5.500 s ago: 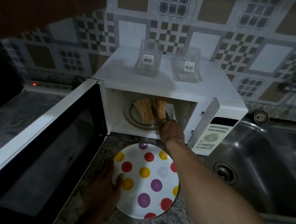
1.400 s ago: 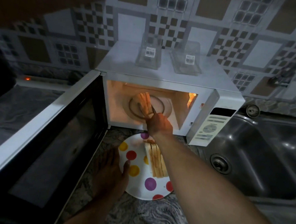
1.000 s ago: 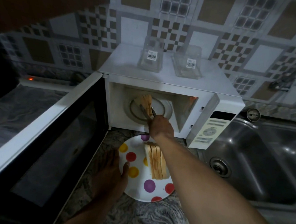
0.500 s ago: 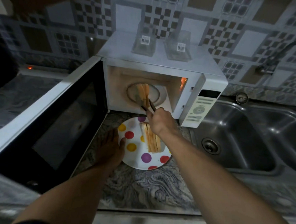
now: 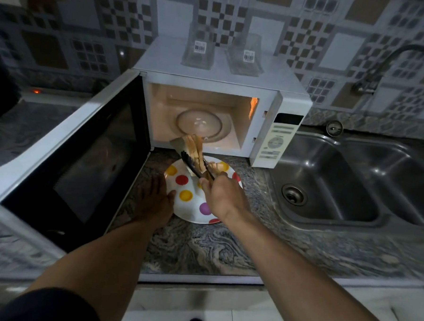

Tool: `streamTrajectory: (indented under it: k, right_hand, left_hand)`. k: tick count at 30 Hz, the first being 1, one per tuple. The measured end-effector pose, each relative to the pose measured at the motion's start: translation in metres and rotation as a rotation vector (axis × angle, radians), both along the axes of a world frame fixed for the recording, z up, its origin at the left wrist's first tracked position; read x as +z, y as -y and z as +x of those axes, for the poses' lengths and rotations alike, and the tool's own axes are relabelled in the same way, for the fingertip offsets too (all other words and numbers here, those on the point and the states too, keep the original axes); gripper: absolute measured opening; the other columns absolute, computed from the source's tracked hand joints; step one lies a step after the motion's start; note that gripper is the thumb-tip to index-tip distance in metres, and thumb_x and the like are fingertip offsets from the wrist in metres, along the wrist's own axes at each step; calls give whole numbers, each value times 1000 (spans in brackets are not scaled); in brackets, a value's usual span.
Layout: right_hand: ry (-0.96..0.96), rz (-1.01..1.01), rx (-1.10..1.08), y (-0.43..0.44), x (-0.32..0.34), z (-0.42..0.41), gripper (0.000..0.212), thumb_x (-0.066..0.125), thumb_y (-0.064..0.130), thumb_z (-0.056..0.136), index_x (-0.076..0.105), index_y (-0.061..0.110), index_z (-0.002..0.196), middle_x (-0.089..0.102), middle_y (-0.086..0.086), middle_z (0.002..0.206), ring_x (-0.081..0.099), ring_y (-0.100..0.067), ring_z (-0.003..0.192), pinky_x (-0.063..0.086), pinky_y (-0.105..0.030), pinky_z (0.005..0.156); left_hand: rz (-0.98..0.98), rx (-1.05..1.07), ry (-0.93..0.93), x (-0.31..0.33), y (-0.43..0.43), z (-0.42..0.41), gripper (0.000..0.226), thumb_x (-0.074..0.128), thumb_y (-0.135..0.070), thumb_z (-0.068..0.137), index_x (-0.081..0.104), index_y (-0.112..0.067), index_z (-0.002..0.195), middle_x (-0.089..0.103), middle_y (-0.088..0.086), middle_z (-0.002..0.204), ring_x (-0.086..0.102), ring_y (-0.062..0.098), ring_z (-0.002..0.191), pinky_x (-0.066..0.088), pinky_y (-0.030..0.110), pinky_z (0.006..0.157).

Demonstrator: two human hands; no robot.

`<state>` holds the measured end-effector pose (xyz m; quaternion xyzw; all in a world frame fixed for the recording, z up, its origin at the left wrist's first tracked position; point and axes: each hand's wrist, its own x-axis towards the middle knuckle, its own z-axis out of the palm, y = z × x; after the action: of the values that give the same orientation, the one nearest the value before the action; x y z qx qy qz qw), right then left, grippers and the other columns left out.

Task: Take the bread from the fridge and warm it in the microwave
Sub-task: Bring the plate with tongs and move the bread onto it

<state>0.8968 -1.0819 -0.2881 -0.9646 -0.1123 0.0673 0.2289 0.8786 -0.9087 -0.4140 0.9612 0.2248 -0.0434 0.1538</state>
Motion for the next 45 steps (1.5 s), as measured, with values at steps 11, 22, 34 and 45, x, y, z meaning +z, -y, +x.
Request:
streamTrajectory:
  k: [11,22,34,45]
  right_hand:
    - [-67,-18,14,1,-18,-33,47,42,48,103,56,4,108,68,-17,99,64,-39,89,39,-35,63]
    - [-82,-83,-58,1,-29,-49,45,42,44,104,56,2,115,69,-19,108,65,-38,99,39,-33,67]
    - [-45,-114,-99,-10,-34,-56,48,44,45,103,51,1,121,68,-17,112,66,-36,103,49,-37,74]
    - [60,-87,-39,9,-6,-72,47,39,46,104,59,4,112,65,-16,103,66,-36,92,46,-36,67]
  left_hand:
    - [-37,-17,-17,-4,-3,-1,65,19,-48,104,-2,-16,157,-3,5,165,0,22,151,3,42,121]
    - [-43,-24,-70,1,-5,0,64,21,-45,105,-4,-15,156,-4,5,165,-2,24,151,1,42,122]
    - [-63,-21,-84,2,-8,2,66,20,-47,104,-7,-17,156,-6,4,165,-7,23,151,-2,43,122]
    - [-65,-39,-89,5,-6,3,65,19,-47,104,-4,-16,157,-5,5,165,-6,24,151,-2,43,120]
